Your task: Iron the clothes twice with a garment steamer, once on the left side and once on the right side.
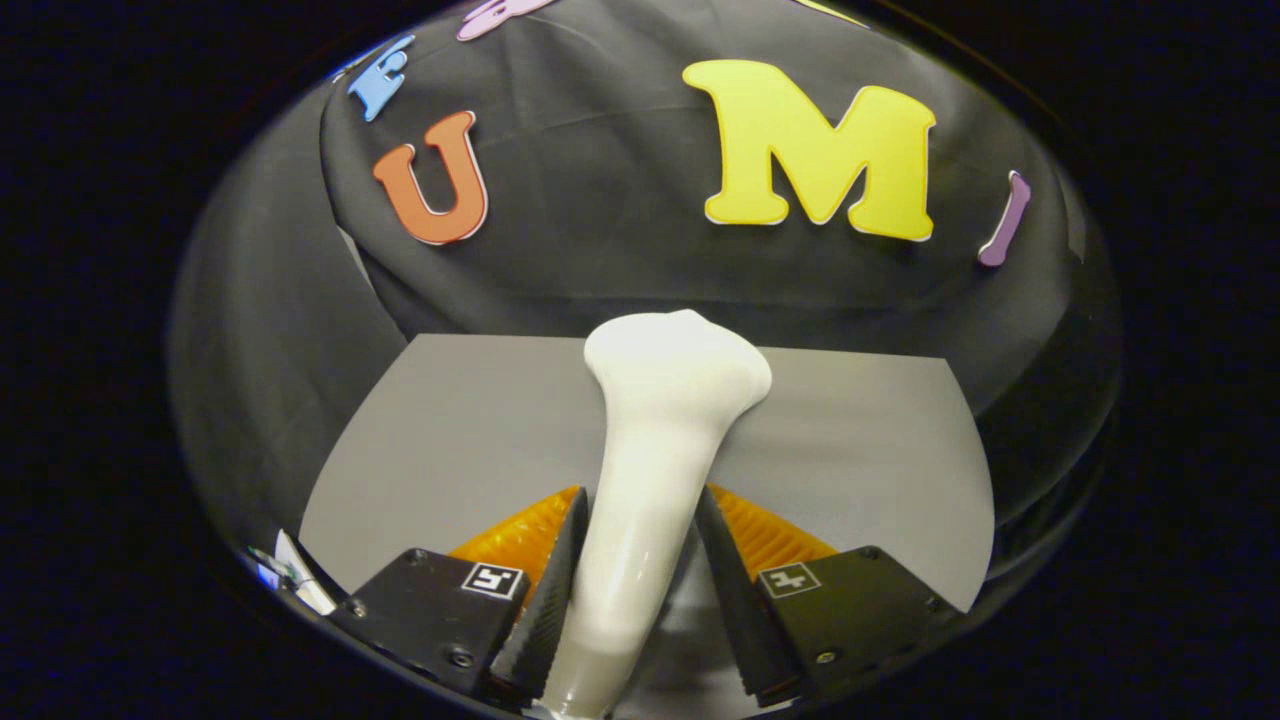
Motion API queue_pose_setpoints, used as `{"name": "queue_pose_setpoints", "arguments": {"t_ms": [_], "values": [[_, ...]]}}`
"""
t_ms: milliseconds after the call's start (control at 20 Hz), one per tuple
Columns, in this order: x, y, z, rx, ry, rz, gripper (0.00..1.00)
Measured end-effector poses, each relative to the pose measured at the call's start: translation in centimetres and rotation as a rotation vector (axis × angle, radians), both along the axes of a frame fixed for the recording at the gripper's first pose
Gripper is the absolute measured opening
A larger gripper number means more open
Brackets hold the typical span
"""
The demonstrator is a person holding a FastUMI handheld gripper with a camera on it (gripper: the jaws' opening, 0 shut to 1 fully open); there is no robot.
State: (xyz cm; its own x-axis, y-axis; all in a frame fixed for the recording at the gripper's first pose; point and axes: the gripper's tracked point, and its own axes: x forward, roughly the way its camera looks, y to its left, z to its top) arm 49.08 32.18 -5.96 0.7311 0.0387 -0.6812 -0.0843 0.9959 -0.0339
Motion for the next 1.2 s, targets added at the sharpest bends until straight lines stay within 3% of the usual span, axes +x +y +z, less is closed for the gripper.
{"name": "queue_pose_setpoints", "arguments": {"t_ms": [200, 350, 650, 1200], "values": [[0.1, 0.2, -0.2, -0.008, 0.009, 0.004, 0.60], [0.1, 0.3, -0.2, 0.006, 0.005, 0.007, 0.58], [-0.7, 1.7, 0.9, 0.136, 0.002, 0.019, 0.45], [-5.5, 1.5, 7.4, 0.172, -0.241, 0.063, 0.39]]}}
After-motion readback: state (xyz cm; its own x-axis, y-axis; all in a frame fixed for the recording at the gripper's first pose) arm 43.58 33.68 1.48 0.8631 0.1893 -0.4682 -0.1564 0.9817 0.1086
